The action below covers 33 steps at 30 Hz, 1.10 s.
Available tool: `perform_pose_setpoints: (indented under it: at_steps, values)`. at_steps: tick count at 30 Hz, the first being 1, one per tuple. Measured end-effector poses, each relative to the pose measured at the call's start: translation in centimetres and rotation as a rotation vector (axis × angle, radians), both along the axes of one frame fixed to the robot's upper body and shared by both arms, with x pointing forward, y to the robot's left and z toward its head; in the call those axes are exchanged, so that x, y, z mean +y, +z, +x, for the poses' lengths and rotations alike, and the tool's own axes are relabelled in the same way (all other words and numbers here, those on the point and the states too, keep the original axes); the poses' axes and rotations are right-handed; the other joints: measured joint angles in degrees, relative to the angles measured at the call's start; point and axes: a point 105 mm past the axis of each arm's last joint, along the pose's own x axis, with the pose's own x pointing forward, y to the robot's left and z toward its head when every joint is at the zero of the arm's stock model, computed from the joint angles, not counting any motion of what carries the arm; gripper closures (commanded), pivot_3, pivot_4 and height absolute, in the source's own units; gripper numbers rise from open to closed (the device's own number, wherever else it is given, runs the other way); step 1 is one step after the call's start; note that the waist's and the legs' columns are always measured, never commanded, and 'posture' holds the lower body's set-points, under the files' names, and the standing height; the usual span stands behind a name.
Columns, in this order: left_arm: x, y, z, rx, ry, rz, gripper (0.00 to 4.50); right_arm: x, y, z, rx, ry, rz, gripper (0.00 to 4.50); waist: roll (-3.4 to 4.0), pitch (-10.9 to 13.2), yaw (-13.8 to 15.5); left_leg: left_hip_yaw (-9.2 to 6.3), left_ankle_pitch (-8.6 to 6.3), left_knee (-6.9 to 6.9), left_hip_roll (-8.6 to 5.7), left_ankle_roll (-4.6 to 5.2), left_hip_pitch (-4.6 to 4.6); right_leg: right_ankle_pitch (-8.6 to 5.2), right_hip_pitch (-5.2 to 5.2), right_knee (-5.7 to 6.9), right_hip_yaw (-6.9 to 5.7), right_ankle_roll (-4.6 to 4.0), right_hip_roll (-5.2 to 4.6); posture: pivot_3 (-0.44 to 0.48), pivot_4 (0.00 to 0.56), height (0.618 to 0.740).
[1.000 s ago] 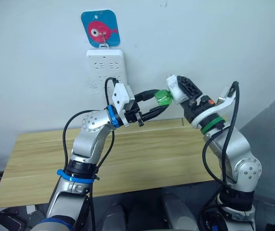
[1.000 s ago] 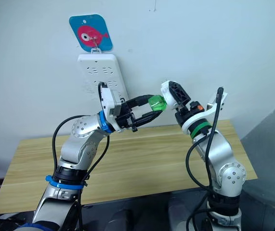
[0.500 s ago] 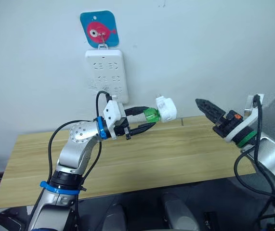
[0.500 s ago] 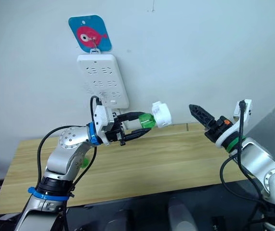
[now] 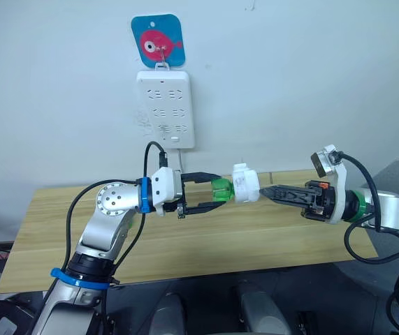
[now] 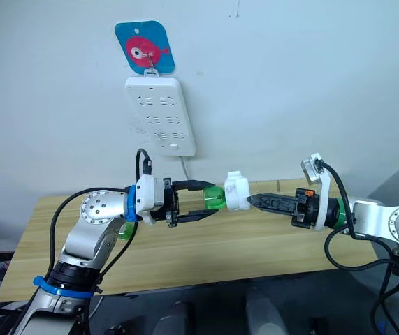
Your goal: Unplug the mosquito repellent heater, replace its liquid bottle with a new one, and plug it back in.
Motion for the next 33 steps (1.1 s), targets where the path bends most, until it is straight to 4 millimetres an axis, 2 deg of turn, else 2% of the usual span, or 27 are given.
perform_pose_setpoints:
  at_steps: [4, 19, 22, 25, 33]
  values:
    - [-0.3, 0.0, -0.5, -0.011, -0.029, 0.011, 2.24, 0.3, -0.7, 0.3, 0.029, 0.014, 0.006, 0.00, 0.00, 0.0, 0.2, 0.01, 0.00, 0.00, 0.00, 0.00, 0.00, 0.00, 0.00, 0.00, 0.01, 0.00, 0.00, -0.151, 0.197, 0.725]
    - [-0.6, 0.2, -1.4, -0.051, -0.084, 0.010, 2.24, 2.7, -0.2, 0.5, 0.041, 0.131, 0.053, 0.00, 0.01, 0.0, 0.3, 0.00, 0.00, 0.00, 0.01, 0.00, 0.00, 0.00, 0.00, 0.00, 0.00, 0.00, 0.00, -0.140, 0.189, 0.725]
    - [-0.6, 0.3, -1.5, -0.069, -0.092, 0.008, 2.24, 2.9, -0.3, 0.5, 0.048, 0.132, 0.056, 0.52, 0.00, 0.0, 0.3, 0.00, 0.00, 0.00, 0.01, 0.00, 0.00, 0.00, 0.00, 0.00, 0.00, 0.00, 0.00, -0.138, 0.189, 0.725]
    - [-0.6, 0.4, -1.6, -0.073, -0.095, 0.002, 2.24, 2.9, -0.4, 0.6, 0.058, 0.124, 0.053, 1.42, 0.01, 0.0, 0.3, 0.01, 0.00, 0.00, 0.01, 0.00, 0.00, 0.00, 0.00, 0.00, 0.00, 0.00, 0.00, -0.136, 0.190, 0.725]
    - [-0.6, 0.3, -1.4, -0.025, -0.089, -0.005, 2.24, 2.9, -0.5, 0.6, 0.062, 0.119, 0.049, 1.50, 0.01, 0.0, 0.3, 0.00, 0.00, 0.00, 0.01, 0.00, 0.00, 0.00, 0.00, 0.00, -0.01, 0.00, 0.00, -0.130, 0.197, 0.725]
